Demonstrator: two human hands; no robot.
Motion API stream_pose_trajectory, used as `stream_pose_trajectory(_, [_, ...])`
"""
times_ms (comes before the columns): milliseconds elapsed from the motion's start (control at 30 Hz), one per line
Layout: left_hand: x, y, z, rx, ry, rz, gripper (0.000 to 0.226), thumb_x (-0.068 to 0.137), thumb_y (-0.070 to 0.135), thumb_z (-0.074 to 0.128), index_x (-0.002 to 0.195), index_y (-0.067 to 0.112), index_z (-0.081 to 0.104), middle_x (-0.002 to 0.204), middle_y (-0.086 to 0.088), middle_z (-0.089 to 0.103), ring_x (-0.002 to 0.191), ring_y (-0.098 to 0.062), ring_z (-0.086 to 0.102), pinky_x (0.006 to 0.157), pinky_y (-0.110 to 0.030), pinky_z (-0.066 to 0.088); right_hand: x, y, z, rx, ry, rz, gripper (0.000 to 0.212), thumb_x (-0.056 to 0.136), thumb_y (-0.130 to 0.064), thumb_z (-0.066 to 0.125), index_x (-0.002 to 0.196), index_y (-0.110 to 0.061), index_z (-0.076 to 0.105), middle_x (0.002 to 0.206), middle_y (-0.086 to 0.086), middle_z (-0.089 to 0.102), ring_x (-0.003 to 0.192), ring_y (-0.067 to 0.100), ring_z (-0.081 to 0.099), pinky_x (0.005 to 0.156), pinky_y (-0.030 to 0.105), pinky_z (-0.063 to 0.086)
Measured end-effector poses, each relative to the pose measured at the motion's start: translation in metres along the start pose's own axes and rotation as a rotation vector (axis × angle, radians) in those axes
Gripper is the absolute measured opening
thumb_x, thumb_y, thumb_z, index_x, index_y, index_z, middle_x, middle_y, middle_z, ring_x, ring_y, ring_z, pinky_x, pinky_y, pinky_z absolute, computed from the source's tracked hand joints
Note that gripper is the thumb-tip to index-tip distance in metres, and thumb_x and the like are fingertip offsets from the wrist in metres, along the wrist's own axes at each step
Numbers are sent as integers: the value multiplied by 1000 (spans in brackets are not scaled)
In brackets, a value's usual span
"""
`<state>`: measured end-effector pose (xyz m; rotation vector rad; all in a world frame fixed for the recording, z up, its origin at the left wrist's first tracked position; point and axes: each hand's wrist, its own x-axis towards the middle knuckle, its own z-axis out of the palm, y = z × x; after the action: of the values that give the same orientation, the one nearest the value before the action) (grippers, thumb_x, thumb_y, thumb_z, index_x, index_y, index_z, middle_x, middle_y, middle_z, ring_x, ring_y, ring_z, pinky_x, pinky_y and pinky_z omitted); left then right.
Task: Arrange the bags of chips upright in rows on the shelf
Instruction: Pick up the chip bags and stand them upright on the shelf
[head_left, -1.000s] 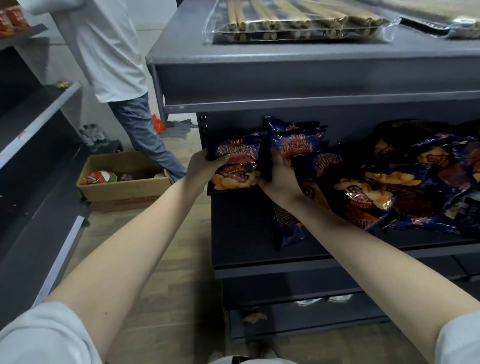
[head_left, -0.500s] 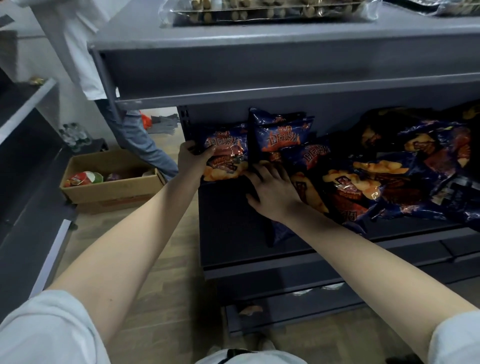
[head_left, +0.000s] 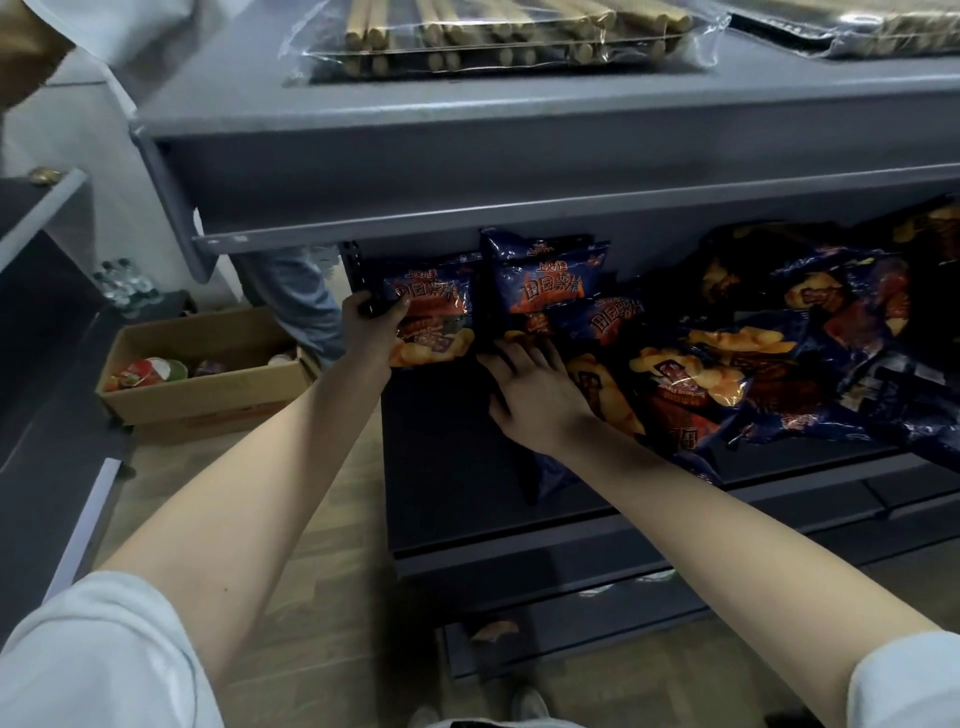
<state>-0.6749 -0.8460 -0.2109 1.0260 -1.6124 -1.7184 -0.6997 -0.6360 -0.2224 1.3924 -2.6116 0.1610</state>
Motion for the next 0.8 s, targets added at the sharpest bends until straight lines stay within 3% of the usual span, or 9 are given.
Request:
stream_pose_trajectory(133, [3, -2, 3, -27, 1, -12, 58, 77, 18, 75, 125, 10, 44, 128, -10, 52, 114, -24, 52, 97, -36, 45, -2, 1, 1, 39, 70, -34, 52, 78, -21, 62, 127, -8, 53, 126, 20, 54, 111, 42, 53, 102, 62, 35])
stream_pose_trajectory(267, [6, -3, 5, -58, 6, -54, 59, 78, 22, 73, 126, 10, 41, 125, -8, 53, 111, -21, 53, 89, -30, 45, -4, 0, 0, 68, 88, -43, 49, 76, -19, 64, 122, -7, 57, 122, 21, 56, 107, 42, 56, 100, 62, 37])
stream_pose_trajectory(400, [8, 1, 2, -39, 6, -86, 74, 68, 32, 80, 128, 16, 39, 126, -7, 55, 112, -24, 56, 94, -41, 48, -3, 3, -2, 81, 114, -40, 45, 73, -16, 67, 117, -6, 60, 119, 22, 57, 103, 43, 57, 99, 61, 39])
stream_pose_trajectory(500, [12, -1, -7, -45, -69, -148, 86, 52, 45, 85, 123, 21, 44, 111, -3, 64, 92, -21, 67, 75, -40, 57, -4, 5, -5, 106, 117, -53, 42, 73, -13, 68, 113, -4, 62, 118, 23, 57, 103, 44, 57, 99, 62, 39])
stream_pose_trajectory(567, [4, 3, -13, -37, -75, -164, 90, 47, 52, 85, 121, 18, 48, 106, -2, 67, 88, -19, 69, 71, -36, 57, -4, 6, -6, 103, 114, -68, 39, 72, -12, 68, 110, -4, 63, 118, 23, 57, 102, 44, 57, 98, 62, 39])
stream_pose_trajectory(633, [-5, 6, -19, -19, -26, -83, 71, 64, 51, 75, 120, 17, 48, 103, -1, 65, 89, -18, 65, 74, -35, 54, -4, 7, -9, 101, 114, -90, 35, 73, -13, 68, 107, -4, 65, 117, 23, 58, 101, 44, 58, 98, 61, 40])
stream_pose_trajectory(733, [-30, 15, -21, 63, -8, 2, 60, 70, 56, 62, 117, 21, 48, 112, -1, 60, 96, -21, 61, 85, -39, 51, -2, 11, -19, 103, 111, -109, 33, 74, -13, 66, 106, -3, 65, 118, 24, 58, 100, 44, 58, 98, 59, 40])
stream_pose_trajectory(800, [-51, 26, -16, 127, 3, 179, 37, 84, 33, 61, 114, 21, 44, 106, 3, 56, 84, -14, 59, 72, -26, 50, 1, 17, -29, 101, 119, -108, 34, 77, -13, 64, 109, -3, 65, 121, 24, 56, 103, 45, 56, 102, 59, 37])
